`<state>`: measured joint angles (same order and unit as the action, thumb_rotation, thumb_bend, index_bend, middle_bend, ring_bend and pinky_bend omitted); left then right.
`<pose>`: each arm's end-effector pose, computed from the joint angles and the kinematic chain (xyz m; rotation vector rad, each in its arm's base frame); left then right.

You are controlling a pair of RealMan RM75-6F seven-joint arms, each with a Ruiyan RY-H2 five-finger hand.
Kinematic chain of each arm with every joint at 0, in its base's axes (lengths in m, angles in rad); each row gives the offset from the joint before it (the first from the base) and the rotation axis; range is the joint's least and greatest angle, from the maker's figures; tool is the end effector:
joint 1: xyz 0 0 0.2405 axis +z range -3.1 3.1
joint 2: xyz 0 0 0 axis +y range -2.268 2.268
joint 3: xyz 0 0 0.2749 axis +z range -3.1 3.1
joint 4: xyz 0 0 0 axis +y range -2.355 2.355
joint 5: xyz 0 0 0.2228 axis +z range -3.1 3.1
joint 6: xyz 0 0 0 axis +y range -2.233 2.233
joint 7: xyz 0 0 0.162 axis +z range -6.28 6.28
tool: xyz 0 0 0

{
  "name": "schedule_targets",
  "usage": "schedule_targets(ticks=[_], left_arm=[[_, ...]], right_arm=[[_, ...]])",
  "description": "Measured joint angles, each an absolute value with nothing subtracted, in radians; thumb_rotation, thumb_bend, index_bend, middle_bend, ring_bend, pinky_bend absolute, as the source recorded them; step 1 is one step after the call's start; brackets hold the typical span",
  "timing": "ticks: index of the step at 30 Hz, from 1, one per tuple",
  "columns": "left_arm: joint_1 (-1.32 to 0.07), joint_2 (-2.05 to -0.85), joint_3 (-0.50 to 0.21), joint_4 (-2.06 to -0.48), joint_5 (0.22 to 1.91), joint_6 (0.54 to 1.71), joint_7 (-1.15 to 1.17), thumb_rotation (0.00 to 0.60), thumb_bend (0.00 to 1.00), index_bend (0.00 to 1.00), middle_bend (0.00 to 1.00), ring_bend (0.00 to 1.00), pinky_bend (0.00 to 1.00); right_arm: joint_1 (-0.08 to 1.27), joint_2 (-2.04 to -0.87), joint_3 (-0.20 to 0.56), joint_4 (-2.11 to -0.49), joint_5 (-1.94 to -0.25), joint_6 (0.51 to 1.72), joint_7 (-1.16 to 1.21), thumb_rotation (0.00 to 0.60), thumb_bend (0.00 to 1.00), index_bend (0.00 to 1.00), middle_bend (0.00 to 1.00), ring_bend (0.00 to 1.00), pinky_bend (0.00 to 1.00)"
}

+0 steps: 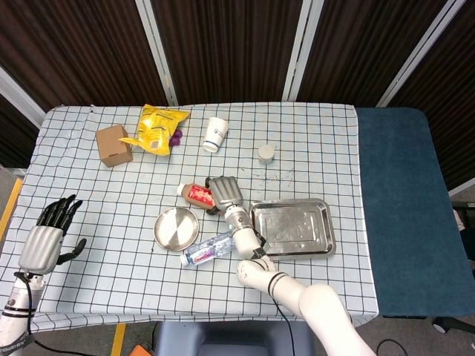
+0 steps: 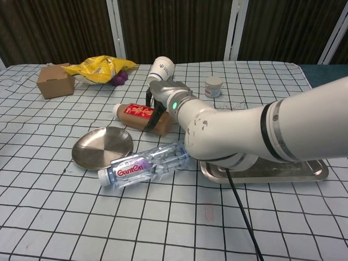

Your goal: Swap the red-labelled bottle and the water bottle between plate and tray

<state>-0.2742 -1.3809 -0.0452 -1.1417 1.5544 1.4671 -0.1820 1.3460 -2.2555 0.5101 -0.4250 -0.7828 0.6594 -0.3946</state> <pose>-0.3482 0.2753 0.1062 -1.5238 -0.7604 -1.0284 -0.0047 -0.4710 -0.1818 1.7719 -1.0190 0.8762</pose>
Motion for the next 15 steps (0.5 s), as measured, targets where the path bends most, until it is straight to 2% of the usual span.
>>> schedule_targets(ticks=[3, 8, 15], left_arm=[[-0.274, -1.383, -0.048, -1.138, 1.551, 1.466, -0.178, 0.6, 0.35, 0.0, 0.0, 0.0, 0.1], [-0.275, -1.386, -0.05, -1.136, 1.551, 1.466, -0.175, 0.6, 0.35, 0.0, 0.0, 0.0, 0.1], [-0.271, -1.388, -0.046, -1.139, 1.564, 1.479, -0.158, 0.6, 0.35, 0.0, 0.0, 0.0, 0.1]], right_arm=[[1.351, -2.267, 0.506, -0.399, -0.803, 0.659, -0.391, 0.6, 0.4, 0.84, 0.69, 0.61, 0.8], [1.349, -2.263, 0.507, -0.402, -0.826, 0.688, -0.369, 0.6, 0.43, 0.88, 0.72, 0.66, 0.84], [1.279, -2.166, 0.485, -0.548, -0.916, 0.814, -0.287, 0.6, 0.44, 0.92, 0.75, 0.69, 0.87]])
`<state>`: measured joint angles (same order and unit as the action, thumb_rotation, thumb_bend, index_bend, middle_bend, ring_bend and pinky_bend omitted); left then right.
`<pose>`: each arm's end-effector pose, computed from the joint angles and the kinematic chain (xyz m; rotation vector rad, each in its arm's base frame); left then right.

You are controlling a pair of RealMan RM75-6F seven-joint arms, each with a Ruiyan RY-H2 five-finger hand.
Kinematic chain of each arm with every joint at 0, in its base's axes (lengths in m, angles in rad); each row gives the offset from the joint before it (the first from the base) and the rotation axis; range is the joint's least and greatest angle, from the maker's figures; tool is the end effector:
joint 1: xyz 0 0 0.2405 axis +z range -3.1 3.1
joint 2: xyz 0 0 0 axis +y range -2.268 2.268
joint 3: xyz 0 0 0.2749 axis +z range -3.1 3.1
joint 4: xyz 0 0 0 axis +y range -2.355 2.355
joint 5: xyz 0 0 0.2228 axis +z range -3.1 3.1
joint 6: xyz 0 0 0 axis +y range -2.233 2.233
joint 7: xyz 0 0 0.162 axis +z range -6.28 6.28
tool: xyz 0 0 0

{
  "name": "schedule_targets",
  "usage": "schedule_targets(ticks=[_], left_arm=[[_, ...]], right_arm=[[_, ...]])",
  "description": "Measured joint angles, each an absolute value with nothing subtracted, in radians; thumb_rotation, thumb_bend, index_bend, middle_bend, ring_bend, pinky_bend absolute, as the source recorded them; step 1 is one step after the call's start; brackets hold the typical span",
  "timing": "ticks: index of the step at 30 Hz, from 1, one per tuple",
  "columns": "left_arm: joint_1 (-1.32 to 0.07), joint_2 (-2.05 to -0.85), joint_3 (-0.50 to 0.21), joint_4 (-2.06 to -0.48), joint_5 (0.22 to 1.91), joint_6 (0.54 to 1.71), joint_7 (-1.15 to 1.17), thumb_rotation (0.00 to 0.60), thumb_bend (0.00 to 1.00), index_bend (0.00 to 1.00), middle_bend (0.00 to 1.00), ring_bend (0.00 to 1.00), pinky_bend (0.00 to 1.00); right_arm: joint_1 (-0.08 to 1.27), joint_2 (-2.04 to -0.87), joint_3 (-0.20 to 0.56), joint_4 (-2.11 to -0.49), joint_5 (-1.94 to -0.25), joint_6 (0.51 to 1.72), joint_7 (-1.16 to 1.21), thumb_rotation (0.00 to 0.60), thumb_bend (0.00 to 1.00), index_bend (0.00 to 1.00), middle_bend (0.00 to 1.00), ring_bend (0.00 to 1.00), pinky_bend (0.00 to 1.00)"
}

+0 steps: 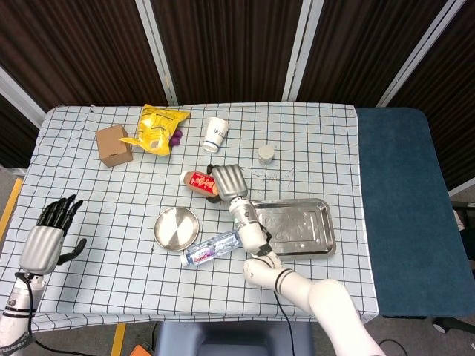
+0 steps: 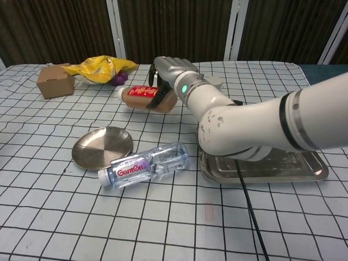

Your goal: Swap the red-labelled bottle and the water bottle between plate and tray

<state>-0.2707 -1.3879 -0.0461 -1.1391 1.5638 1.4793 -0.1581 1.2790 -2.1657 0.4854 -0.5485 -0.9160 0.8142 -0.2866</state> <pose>-0.3463 0.2736 0.1046 -1.5295 -0.7335 -1.0241 -0.0036 -0.4825 -0.1409 1.6865 -0.9295 1.0506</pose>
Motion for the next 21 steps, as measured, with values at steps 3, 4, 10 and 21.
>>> schedule_targets(ticks=[3, 4, 10, 21], left_arm=[[-0.269, -1.39, -0.043, -1.143, 1.571, 1.484, -0.145, 0.6, 0.35, 0.0, 0.0, 0.0, 0.1], [-0.269, -1.391, -0.042, -1.144, 1.574, 1.486, -0.139, 0.6, 0.35, 0.0, 0.0, 0.0, 0.1], [-0.268, -1.405, -0.025, -1.161, 1.603, 1.497, -0.101, 0.6, 0.35, 0.0, 0.0, 0.0, 0.1], [-0.274, -1.438, -0.006, -1.207, 1.626, 1.478, -0.002, 0.6, 0.35, 0.0, 0.0, 0.0, 0.1]], right_arm=[[1.213, -2.08, 0.46, -0.688, -0.959, 0.871, -0.265, 0.6, 0.44, 0.92, 0.75, 0.69, 0.87], [1.189, -2.049, 0.451, -0.74, -0.972, 0.888, -0.26, 0.6, 0.43, 0.92, 0.75, 0.69, 0.87], [0.98, -1.757, 0.343, -1.157, -1.103, 1.028, -0.21, 0.6, 0.44, 0.93, 0.76, 0.7, 0.87], [0.607, -1.389, 0.045, -1.342, -1.433, 1.254, 0.161, 0.6, 0.43, 0.93, 0.76, 0.7, 0.87]])
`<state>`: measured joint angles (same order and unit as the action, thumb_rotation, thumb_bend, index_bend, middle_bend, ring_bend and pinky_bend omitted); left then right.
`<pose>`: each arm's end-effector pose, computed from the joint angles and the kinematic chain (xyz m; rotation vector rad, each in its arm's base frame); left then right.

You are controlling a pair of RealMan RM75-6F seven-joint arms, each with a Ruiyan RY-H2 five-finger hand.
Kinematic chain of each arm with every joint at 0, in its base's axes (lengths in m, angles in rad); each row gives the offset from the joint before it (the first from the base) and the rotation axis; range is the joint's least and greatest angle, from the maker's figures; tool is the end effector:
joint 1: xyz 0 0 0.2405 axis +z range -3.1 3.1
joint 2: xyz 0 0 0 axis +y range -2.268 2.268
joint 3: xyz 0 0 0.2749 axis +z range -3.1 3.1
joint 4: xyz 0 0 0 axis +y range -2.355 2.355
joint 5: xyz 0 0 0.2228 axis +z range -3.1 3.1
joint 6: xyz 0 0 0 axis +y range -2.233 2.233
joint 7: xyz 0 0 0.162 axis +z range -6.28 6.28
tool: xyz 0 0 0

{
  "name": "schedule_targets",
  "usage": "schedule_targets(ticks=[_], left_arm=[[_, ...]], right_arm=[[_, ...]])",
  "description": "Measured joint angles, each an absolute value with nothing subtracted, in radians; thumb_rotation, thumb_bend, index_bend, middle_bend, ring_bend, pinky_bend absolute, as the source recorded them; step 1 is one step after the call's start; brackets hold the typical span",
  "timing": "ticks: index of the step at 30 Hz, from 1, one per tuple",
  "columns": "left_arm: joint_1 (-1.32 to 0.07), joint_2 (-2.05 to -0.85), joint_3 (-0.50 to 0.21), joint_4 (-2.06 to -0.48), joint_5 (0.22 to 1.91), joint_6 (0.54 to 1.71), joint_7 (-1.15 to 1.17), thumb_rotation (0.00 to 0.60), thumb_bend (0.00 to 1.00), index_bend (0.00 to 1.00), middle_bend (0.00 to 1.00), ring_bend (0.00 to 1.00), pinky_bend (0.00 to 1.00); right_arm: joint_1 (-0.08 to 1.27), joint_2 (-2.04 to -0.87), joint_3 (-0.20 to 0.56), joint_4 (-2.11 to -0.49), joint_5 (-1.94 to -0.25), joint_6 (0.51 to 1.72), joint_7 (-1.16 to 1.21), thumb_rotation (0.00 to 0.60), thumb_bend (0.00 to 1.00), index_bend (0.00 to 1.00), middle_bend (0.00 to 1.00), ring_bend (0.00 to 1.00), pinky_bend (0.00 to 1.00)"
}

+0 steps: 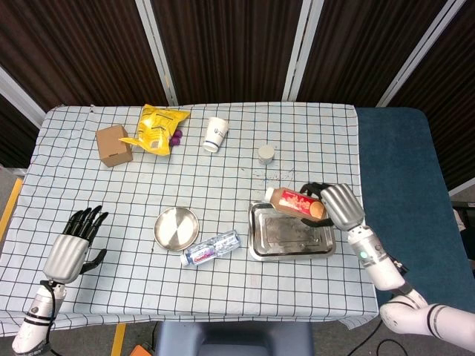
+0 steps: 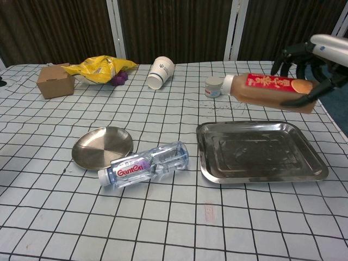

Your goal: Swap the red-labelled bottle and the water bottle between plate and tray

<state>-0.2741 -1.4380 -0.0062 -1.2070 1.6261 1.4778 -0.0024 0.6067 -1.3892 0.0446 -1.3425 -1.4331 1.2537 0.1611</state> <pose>-0.3197 0.2587 0.0645 -1.6389 -0.6882 -1.0050 -0.2330 -0.3613 0.0548 1.7145 -0.8940 1.1893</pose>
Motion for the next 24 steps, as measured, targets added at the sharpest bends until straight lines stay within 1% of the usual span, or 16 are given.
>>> schedule_targets(ticks=[5, 9, 12, 14, 15, 16, 17, 18, 19, 20, 21, 22, 24], left_arm=[[-0.289, -1.443, -0.009, -1.228, 1.624, 1.448, 0.043, 0.6, 0.35, 0.0, 0.0, 0.0, 0.1], [-0.301, -1.445, -0.009, -1.237, 1.62, 1.421, 0.047, 0.6, 0.35, 0.0, 0.0, 0.0, 0.1], [-0.311, -1.446, -0.003, -1.241, 1.626, 1.405, 0.037, 0.6, 0.36, 0.0, 0.0, 0.0, 0.1], [-0.317, -1.444, 0.002, -1.245, 1.634, 1.398, 0.029, 0.6, 0.36, 0.0, 0.0, 0.0, 0.1], [-0.322, -1.441, 0.006, -1.25, 1.641, 1.393, 0.027, 0.6, 0.36, 0.0, 0.0, 0.0, 0.1], [-0.325, -1.438, 0.008, -1.254, 1.646, 1.391, 0.026, 0.6, 0.35, 0.0, 0.0, 0.0, 0.1], [-0.329, -1.435, 0.011, -1.26, 1.652, 1.388, 0.025, 0.6, 0.35, 0.0, 0.0, 0.0, 0.1], [-0.335, -1.429, 0.014, -1.268, 1.659, 1.383, 0.023, 0.6, 0.35, 0.0, 0.0, 0.0, 0.1], [-0.34, -1.425, 0.016, -1.275, 1.664, 1.379, 0.022, 0.6, 0.35, 0.0, 0.0, 0.0, 0.1], [-0.345, -1.421, 0.017, -1.283, 1.669, 1.374, 0.022, 0.6, 0.35, 0.0, 0.0, 0.0, 0.1], [-0.353, -1.417, 0.019, -1.29, 1.675, 1.366, 0.026, 0.6, 0.35, 0.0, 0.0, 0.0, 0.1], [-0.357, -1.415, 0.02, -1.294, 1.678, 1.362, 0.032, 0.6, 0.35, 0.0, 0.0, 0.0, 0.1], [-0.366, -1.413, 0.021, -1.303, 1.686, 1.354, 0.055, 0.6, 0.35, 0.0, 0.0, 0.0, 0.1]], right_arm=[[0.56, -1.409, -0.013, -1.197, -1.511, 1.283, 0.264, 0.6, 0.43, 0.93, 0.76, 0.7, 0.87], [0.545, -1.464, -0.039, -1.06, -1.551, 1.272, 0.35, 0.6, 0.43, 0.93, 0.76, 0.7, 0.87], [0.547, -1.518, -0.051, -0.976, -1.574, 1.246, 0.408, 0.6, 0.43, 0.88, 0.76, 0.67, 0.84], [0.55, -1.55, -0.058, -0.929, -1.585, 1.231, 0.422, 0.6, 0.43, 0.77, 0.73, 0.61, 0.77], [0.552, -1.569, -0.062, -0.901, -1.593, 1.221, 0.431, 0.6, 0.43, 0.67, 0.68, 0.54, 0.71], [0.553, -1.582, -0.066, -0.882, -1.598, 1.212, 0.44, 0.6, 0.43, 0.53, 0.59, 0.46, 0.63], [0.555, -1.591, -0.07, -0.865, -1.602, 1.2, 0.449, 0.6, 0.43, 0.38, 0.49, 0.36, 0.54], [0.559, -1.598, -0.074, -0.851, -1.606, 1.182, 0.458, 0.6, 0.42, 0.24, 0.4, 0.28, 0.47], [0.561, -1.602, -0.077, -0.846, -1.608, 1.166, 0.461, 0.6, 0.39, 0.11, 0.31, 0.2, 0.4], [0.564, -1.604, -0.08, -0.843, -1.608, 1.15, 0.463, 0.6, 0.35, 0.04, 0.25, 0.14, 0.34], [0.567, -1.604, -0.082, -0.843, -1.608, 1.129, 0.464, 0.6, 0.3, 0.0, 0.19, 0.09, 0.29], [0.569, -1.603, -0.081, -0.845, -1.606, 1.116, 0.465, 0.6, 0.26, 0.0, 0.16, 0.06, 0.25], [0.571, -1.597, -0.077, -0.862, -1.604, 1.11, 0.468, 0.6, 0.21, 0.0, 0.13, 0.02, 0.22]])
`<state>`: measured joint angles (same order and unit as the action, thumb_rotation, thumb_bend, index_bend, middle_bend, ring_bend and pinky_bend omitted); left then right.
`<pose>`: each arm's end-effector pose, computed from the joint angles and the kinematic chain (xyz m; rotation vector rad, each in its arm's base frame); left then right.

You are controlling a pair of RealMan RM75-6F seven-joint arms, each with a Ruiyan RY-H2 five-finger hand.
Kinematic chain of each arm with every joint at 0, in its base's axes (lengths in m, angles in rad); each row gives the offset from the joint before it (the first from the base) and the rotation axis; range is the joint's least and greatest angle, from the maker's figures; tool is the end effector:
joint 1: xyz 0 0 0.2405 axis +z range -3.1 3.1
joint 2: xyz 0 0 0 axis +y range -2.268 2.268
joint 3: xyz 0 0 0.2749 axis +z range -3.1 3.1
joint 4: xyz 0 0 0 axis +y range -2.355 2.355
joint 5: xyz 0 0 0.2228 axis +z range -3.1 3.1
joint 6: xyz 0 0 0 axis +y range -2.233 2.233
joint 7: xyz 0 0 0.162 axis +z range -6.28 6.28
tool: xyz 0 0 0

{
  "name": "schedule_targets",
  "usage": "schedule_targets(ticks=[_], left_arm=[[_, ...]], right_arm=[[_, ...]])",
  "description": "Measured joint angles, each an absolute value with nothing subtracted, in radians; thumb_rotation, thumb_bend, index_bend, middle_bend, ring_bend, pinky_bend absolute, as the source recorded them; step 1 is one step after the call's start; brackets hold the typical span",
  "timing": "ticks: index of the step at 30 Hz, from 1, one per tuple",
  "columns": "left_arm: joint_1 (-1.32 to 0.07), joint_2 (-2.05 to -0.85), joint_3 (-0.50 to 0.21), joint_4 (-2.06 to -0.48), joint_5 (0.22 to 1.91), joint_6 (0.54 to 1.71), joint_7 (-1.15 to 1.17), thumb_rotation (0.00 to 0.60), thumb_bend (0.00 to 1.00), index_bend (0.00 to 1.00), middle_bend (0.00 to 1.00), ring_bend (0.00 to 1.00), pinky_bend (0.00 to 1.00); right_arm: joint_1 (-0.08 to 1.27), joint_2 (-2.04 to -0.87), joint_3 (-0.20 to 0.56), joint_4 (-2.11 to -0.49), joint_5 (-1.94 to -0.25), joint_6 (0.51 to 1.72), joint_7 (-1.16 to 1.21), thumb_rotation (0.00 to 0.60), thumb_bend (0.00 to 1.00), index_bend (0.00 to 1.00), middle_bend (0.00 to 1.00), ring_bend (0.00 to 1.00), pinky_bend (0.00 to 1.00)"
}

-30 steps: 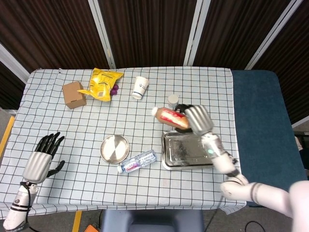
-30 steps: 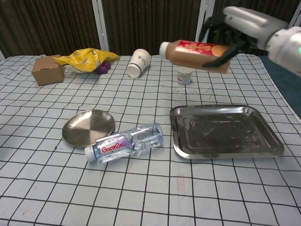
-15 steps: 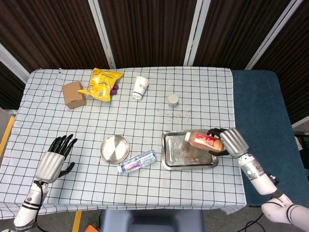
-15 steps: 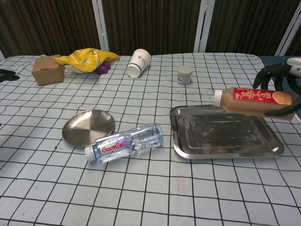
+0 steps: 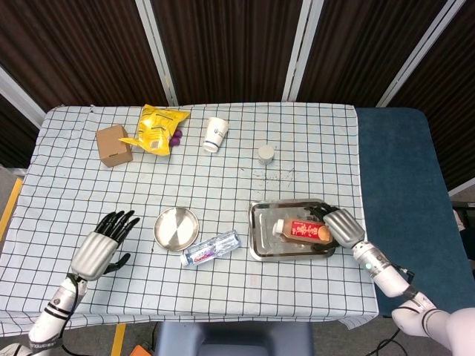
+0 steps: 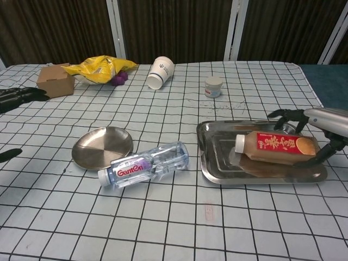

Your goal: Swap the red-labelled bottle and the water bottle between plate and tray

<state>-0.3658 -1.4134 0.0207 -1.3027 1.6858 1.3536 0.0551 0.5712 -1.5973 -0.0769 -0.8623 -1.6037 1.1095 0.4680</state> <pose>-0.2836 0.2713 0.0382 -1.8412 -0.6757 -0.9975 -0.3155 -0.3539 -0.0092 1.9021 -1.0254 0.9554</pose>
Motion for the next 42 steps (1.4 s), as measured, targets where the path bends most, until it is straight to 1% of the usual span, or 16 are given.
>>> schedule_targets(ticks=[5, 8, 11, 14, 16, 22, 25, 31, 32, 34, 35, 36, 39, 42], left_arm=[[-0.382, -1.412, 0.025, -1.328, 1.699, 1.335, 0.08, 0.6, 0.35, 0.0, 0.0, 0.0, 0.11], [-0.399, -1.412, 0.035, -1.359, 1.723, 1.32, 0.082, 0.6, 0.35, 0.0, 0.01, 0.0, 0.13], [-0.436, -1.418, 0.038, -1.411, 1.759, 1.287, 0.093, 0.6, 0.35, 0.0, 0.04, 0.01, 0.15], [-0.47, -1.433, 0.031, -1.445, 1.756, 1.234, 0.096, 0.6, 0.35, 0.0, 0.05, 0.02, 0.18], [-0.485, -1.447, 0.02, -1.472, 1.728, 1.195, 0.101, 0.6, 0.35, 0.0, 0.05, 0.02, 0.22], [-0.524, -1.511, -0.021, -1.541, 1.589, 1.073, 0.219, 0.6, 0.35, 0.0, 0.05, 0.03, 0.22], [-0.544, -1.564, -0.046, -1.548, 1.503, 1.021, 0.307, 0.6, 0.34, 0.0, 0.05, 0.03, 0.22], [-0.575, -1.677, -0.087, -1.552, 1.337, 0.969, 0.461, 0.6, 0.34, 0.0, 0.05, 0.07, 0.23], [-0.578, -1.694, -0.091, -1.551, 1.322, 0.968, 0.485, 0.6, 0.34, 0.0, 0.06, 0.08, 0.23], [-0.587, -1.734, -0.099, -1.547, 1.292, 0.971, 0.537, 0.6, 0.34, 0.0, 0.11, 0.15, 0.26], [-0.589, -1.753, -0.102, -1.542, 1.286, 0.978, 0.555, 0.6, 0.34, 0.01, 0.14, 0.19, 0.28], [-0.592, -1.776, -0.105, -1.53, 1.283, 0.991, 0.574, 0.6, 0.34, 0.04, 0.16, 0.22, 0.31], [-0.597, -1.823, -0.109, -1.478, 1.285, 1.027, 0.596, 0.6, 0.34, 0.23, 0.24, 0.3, 0.41], [-0.603, -1.856, -0.111, -1.421, 1.282, 1.042, 0.611, 0.6, 0.34, 0.33, 0.29, 0.35, 0.47]], right_arm=[[0.572, -1.574, -0.067, -0.91, -1.602, 1.131, 0.469, 0.6, 0.12, 0.0, 0.07, 0.0, 0.16], [0.565, -1.542, -0.056, -0.962, -1.603, 1.159, 0.466, 0.6, 0.11, 0.0, 0.05, 0.0, 0.12], [0.54, -1.475, -0.039, -1.071, -1.589, 1.221, 0.439, 0.6, 0.11, 0.0, 0.04, 0.0, 0.08], [0.5, -1.392, -0.024, -1.221, -1.562, 1.276, 0.356, 0.6, 0.11, 0.0, 0.04, 0.0, 0.05], [0.463, -1.339, -0.015, -1.326, -1.538, 1.321, 0.265, 0.6, 0.11, 0.0, 0.04, 0.0, 0.04], [0.319, -1.225, 0.012, -1.509, -1.437, 1.47, -0.001, 0.6, 0.11, 0.0, 0.04, 0.0, 0.01], [0.262, -1.187, 0.018, -1.55, -1.398, 1.506, -0.038, 0.6, 0.11, 0.0, 0.04, 0.0, 0.01], [0.236, -1.182, 0.025, -1.525, -1.413, 1.509, 0.005, 0.6, 0.11, 0.0, 0.04, 0.0, 0.01], [0.235, -1.181, 0.026, -1.52, -1.416, 1.503, 0.014, 0.6, 0.11, 0.0, 0.04, 0.0, 0.01], [0.234, -1.178, 0.029, -1.512, -1.421, 1.486, 0.033, 0.6, 0.11, 0.0, 0.04, 0.0, 0.01], [0.234, -1.176, 0.03, -1.51, -1.424, 1.48, 0.04, 0.6, 0.11, 0.0, 0.04, 0.0, 0.01], [0.234, -1.174, 0.031, -1.508, -1.428, 1.472, 0.049, 0.6, 0.11, 0.0, 0.04, 0.0, 0.01], [0.233, -1.166, 0.033, -1.507, -1.44, 1.459, 0.064, 0.6, 0.11, 0.0, 0.04, 0.0, 0.01], [0.229, -1.161, 0.035, -1.509, -1.449, 1.454, 0.072, 0.6, 0.11, 0.0, 0.04, 0.0, 0.01]])
